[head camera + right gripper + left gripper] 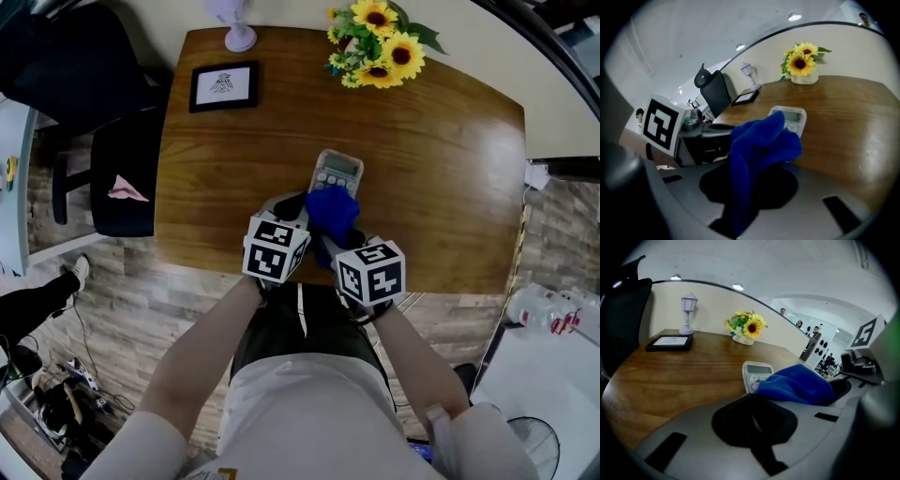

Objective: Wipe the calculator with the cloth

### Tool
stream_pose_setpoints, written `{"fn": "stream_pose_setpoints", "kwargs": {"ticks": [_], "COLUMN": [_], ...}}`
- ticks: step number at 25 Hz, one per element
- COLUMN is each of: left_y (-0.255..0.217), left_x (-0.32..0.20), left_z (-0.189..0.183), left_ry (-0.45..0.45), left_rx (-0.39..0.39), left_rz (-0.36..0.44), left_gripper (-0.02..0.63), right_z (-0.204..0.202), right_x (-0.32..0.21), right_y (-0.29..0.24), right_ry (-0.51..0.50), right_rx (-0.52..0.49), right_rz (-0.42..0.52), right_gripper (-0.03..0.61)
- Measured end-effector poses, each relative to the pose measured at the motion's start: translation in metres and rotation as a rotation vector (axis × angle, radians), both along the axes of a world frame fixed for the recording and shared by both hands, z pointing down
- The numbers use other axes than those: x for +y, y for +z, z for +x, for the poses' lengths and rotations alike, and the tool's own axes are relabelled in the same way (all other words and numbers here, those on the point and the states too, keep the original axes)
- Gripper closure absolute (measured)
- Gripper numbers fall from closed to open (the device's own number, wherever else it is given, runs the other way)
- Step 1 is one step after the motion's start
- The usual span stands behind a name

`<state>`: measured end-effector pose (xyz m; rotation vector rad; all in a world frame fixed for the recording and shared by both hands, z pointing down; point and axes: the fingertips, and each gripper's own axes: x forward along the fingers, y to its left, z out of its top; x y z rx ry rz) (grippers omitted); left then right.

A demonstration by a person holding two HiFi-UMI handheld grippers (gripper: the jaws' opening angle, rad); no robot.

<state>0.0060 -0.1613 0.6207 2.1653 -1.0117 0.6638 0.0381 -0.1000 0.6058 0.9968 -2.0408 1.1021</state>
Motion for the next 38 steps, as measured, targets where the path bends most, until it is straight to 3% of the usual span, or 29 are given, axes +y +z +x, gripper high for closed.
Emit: {"fn": "stream_pose_setpoints", "kwargs": {"ticks": [5,9,15,19,25,38], "left_y": [0.002,-0.018,-0.079,-0.136,-0.226,-0.393], "left_x": [0.004,0.006,-0.01,-0.028,-0.044,-0.038], "left_z": [-0.011,-0.022,-0.028,-0.036,-0.047,-0.062], "left_ry": [-0.042,-0.052,0.039,0.022,-0.001,0.01], "left_rx": [0.009,0.008,-0.044,-0.004,0.038,0.031], "left_rz": [-0.087,-0.061,0.091,0.185,0.341,0.698], "left_gripper": [0.611,0.611,0.611,0.611,0.611,0.611], "right_z": [0.019,0.029,0.034,0.034,0.031,0.012], "right_x": [0.008,0.002,-0.026,-0.052,-0.078,-0.071], "right_y": [-0.008,-0.029,-0.091,-0.148,-0.238,-0.405], "right_ry": [-0.016,-0.005,0.008,0.007,0.051,-0.027], "right_rx": [0.048,0.06,0.041,0.039,-0.05,-0.082], "right_rz": [-0.003,0.037,0.165,0.3,0.457,0.827], "right_gripper": [0.479,0.479,0.479,0.479,0.479,0.477]}}
